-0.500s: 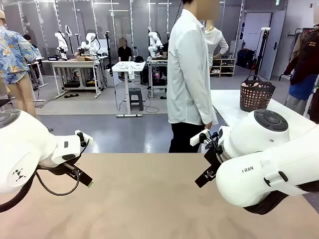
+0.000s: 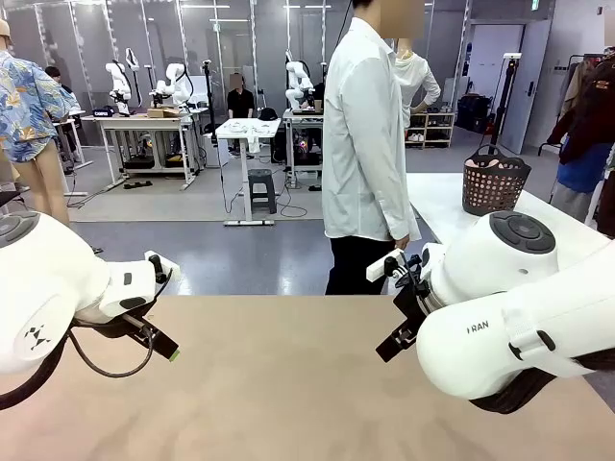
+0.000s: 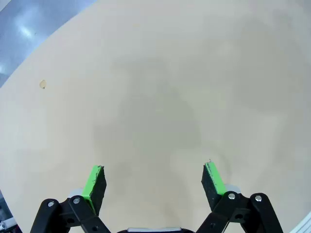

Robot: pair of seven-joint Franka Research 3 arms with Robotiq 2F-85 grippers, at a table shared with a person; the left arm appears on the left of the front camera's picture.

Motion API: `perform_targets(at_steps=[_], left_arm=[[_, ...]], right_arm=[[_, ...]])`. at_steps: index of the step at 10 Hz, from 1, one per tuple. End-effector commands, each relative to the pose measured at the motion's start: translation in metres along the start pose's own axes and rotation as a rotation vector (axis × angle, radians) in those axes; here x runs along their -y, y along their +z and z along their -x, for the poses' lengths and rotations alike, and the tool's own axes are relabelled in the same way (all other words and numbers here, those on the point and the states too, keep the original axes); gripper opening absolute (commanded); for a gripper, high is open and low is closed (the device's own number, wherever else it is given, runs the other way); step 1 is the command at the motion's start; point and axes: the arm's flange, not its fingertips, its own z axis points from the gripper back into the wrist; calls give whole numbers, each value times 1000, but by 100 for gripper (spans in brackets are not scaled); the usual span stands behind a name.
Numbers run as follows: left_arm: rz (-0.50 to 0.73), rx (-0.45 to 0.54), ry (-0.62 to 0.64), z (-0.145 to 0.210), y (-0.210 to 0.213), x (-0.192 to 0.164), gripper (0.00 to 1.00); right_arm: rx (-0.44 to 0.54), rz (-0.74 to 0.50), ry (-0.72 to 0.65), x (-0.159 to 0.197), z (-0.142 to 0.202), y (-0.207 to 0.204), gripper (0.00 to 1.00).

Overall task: Fold the towel.
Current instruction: Grab the top end of the 100 cm Hotel Towel extended by the human.

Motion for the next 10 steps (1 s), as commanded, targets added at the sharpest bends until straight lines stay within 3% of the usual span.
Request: perform_targets(at_steps=[1, 5, 6, 10], left_arm=[[0, 0, 0, 0, 0, 0, 100], [0, 0, 0, 0, 0, 0, 100], [-37, 8, -44, -16, 15, -3, 100], [30, 67, 78, -69, 114, -18, 100]], right_arm=[[0, 0, -2, 0, 0, 0, 100], [0, 0, -2, 0, 0, 0, 100], [0, 0, 0, 0, 0, 0, 100], [25, -226, -132, 31, -45, 93, 100]])
